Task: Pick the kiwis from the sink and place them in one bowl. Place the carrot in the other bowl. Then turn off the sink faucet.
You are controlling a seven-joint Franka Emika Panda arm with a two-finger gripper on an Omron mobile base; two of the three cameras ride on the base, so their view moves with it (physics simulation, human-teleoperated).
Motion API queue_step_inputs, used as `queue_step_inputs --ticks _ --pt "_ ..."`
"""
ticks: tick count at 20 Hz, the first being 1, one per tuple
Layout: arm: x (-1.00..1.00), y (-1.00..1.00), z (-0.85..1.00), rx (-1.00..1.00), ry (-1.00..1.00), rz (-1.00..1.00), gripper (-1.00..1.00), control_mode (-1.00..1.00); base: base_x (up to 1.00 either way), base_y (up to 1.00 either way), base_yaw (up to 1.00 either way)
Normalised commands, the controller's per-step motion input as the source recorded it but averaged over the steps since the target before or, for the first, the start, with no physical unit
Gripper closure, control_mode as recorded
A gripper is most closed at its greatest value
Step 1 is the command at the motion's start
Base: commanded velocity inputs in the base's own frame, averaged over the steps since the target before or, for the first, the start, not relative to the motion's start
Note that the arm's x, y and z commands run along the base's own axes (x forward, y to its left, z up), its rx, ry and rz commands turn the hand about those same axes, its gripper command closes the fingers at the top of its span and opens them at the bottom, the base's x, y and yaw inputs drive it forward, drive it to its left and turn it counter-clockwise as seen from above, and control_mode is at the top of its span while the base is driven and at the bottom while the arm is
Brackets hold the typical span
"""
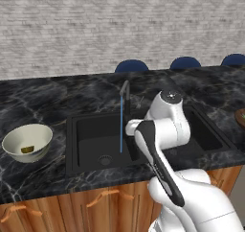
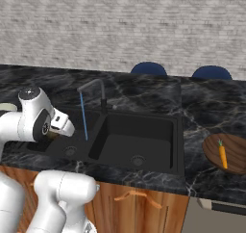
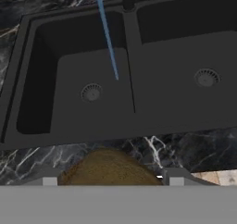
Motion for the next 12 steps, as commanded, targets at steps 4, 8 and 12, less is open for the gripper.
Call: queue_step_inputs --ticks 4,8,12 --pt "-0.06 0.51 0.01 0.0 0.04 0.08 1.0 -1.0 0.0 0.0 0.0" --pt "-0.05 0.52 0.08 0.0 0.02 0.09 1.0 -1.0 0.0 0.0 0.0" --pt "-0.05 0.54 0.08 0.0 0.02 0.09 1.0 -1.0 0.0 0.0 0.0"
